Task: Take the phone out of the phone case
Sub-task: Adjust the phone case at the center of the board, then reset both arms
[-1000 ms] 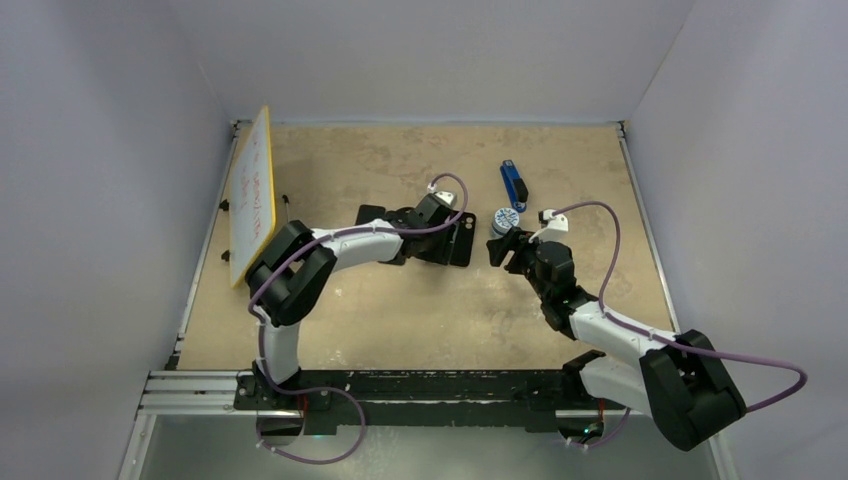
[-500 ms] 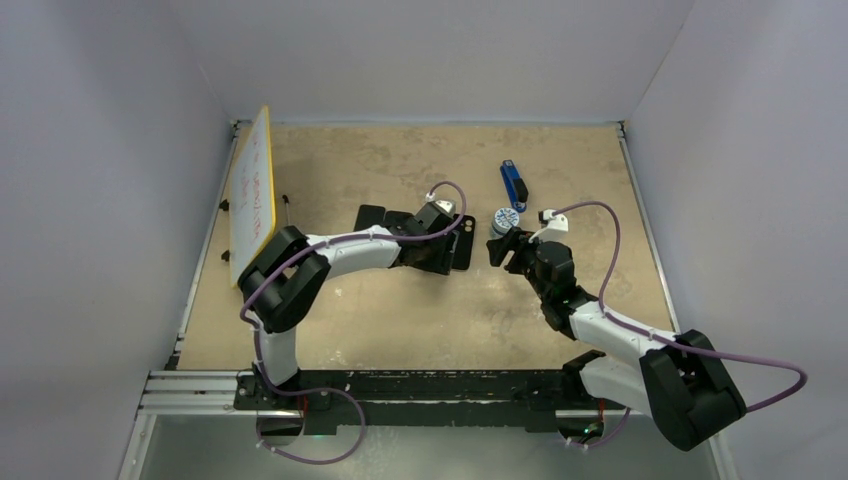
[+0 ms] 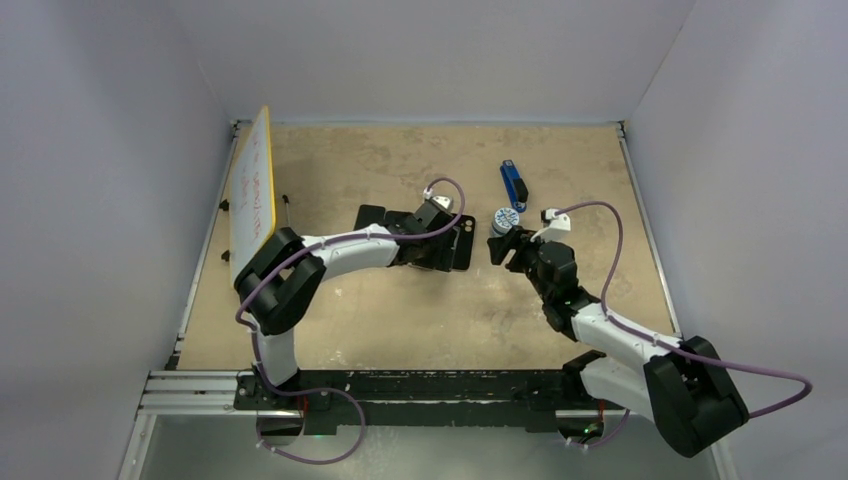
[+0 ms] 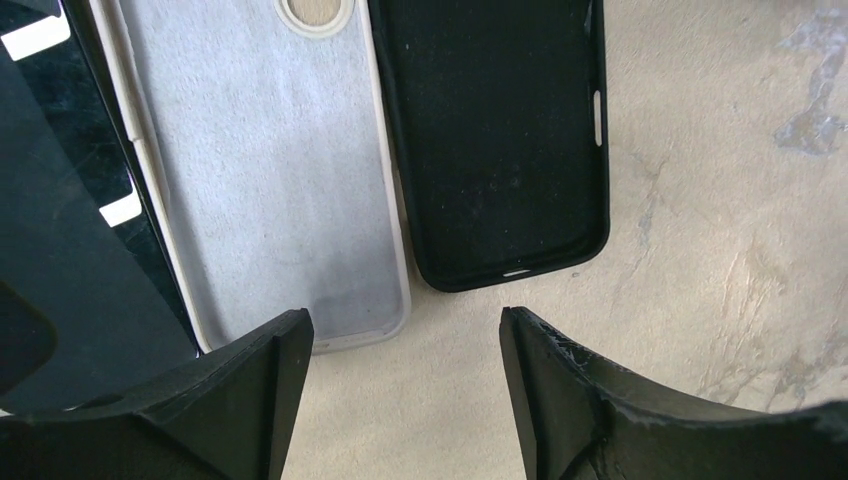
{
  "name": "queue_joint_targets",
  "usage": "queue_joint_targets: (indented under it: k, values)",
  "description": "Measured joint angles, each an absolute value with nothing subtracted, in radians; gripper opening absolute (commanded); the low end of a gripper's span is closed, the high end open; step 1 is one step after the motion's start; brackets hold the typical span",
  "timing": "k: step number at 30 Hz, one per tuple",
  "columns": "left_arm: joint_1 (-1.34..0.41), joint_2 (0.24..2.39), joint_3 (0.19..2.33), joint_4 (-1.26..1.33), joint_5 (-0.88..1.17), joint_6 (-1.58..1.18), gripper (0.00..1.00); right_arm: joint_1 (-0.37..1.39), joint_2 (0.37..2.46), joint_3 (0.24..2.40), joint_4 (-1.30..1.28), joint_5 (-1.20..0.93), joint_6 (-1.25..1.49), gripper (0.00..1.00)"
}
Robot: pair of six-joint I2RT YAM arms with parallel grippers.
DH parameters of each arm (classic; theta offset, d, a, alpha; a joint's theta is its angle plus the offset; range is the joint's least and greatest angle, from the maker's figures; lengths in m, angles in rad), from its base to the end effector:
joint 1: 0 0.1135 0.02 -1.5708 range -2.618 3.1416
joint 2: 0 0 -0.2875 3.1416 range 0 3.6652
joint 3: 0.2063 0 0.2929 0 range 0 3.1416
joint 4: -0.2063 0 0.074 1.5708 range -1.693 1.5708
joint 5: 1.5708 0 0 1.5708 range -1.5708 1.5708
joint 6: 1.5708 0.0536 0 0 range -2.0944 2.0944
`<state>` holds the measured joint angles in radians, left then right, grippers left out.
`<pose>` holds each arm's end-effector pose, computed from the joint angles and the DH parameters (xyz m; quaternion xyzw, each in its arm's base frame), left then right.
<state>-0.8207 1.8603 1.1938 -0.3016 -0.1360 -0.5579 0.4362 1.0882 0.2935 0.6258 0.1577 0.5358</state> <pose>0.3029 -0.3144 0.1542 0.1048 0.9472 -0.1383 0.2698 0.2350 0.1003 0.1843 0.0887 0.7584 0.2471 0.5966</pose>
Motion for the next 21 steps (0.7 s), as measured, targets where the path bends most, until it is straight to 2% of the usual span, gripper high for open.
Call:
queue_joint_targets:
  k: [9,14,21]
  values:
    - [-0.821,1.745,1.175,-0.278,-0.174,-0.556,0.72,0.437,1.034,0.294,0.604,0.169,0.515,0.74]
    - [-0.82,1.49,1.087,-0.274,-0.24,-0.539,0.78,0.436,0.892,0.299,0.48,0.199,0.51,0.77]
    - [-0.814,1.115,1.006,-0.335,-0.353,-0.495,0.86,0.436,0.566,0.409,0.178,0.311,0.472,0.79]
